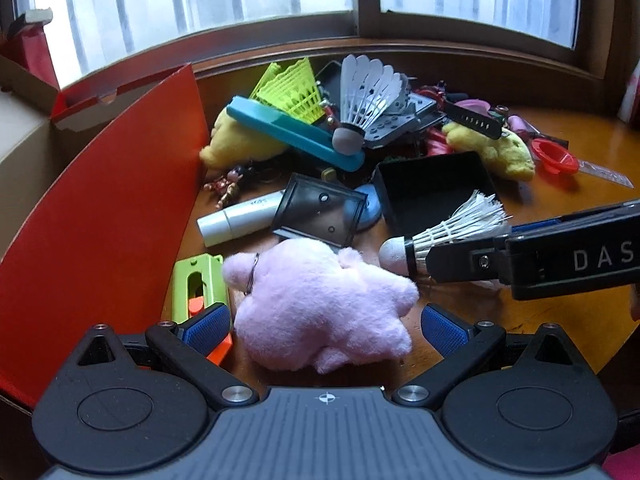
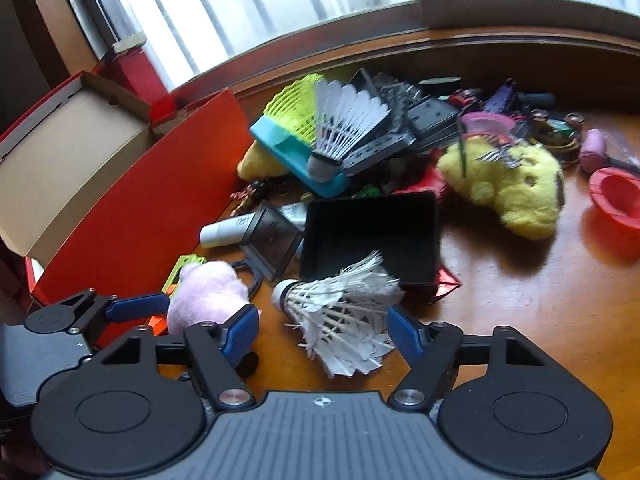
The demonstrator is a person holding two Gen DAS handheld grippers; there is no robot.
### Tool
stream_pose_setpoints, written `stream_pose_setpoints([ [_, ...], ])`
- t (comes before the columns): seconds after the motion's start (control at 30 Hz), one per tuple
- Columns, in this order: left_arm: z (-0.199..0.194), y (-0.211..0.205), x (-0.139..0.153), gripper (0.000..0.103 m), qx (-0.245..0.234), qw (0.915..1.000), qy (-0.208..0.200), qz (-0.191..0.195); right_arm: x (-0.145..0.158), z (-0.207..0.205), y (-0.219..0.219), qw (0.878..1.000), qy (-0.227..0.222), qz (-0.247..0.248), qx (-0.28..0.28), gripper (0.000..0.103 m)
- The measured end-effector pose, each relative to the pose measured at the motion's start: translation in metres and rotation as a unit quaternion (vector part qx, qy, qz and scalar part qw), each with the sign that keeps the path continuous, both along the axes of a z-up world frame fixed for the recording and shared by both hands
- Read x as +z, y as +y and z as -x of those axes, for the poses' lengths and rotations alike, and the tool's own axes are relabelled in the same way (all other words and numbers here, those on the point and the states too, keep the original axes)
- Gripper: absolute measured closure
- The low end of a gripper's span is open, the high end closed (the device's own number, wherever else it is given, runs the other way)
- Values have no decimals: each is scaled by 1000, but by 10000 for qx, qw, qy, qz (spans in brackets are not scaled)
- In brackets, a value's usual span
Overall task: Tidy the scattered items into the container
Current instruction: 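Close right gripper on the shuttlecock while left gripper settles around the pink plush, then lift the shuttlecock with the right gripper while left gripper closes on the plush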
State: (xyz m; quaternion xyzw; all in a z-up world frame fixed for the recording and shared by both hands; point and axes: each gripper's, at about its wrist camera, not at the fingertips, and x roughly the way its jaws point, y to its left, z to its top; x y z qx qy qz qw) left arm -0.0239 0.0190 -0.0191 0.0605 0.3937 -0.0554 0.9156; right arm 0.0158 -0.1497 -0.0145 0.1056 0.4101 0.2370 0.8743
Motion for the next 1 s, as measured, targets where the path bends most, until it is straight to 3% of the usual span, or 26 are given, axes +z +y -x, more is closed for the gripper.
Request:
stream_pose_setpoints([
  [0.13,-2,4,-2,0,108,9999,36,51,-2,-5,5,9999,79,0,110,35],
  [0.27,-2,3,-2,0,120,9999,39,-30,-4,-13,9,9995,173,-91,258,48],
  [0.37,-3,1,-3,0,113,9999,46,-106,-4,-17,13,9991,182,-141,355,51],
  [0.7,-1,-1,-4,0,95,9999,79,-92,-1,-34,29,9941,241,-82,1050,52],
  [0.8,-1,-1,-5,0,102,9999,121,-66,-1,-40,32,9906,308,-201,1317,66],
  [0.87,-1,-1,-6,0,112,9998,140,-42,-6,-43,35,9896,395,-186,1370,82],
  [1.0,-2,0,-7,0,144,9998,124,19,-10,-41,36,9904,291,-214,1331,85],
])
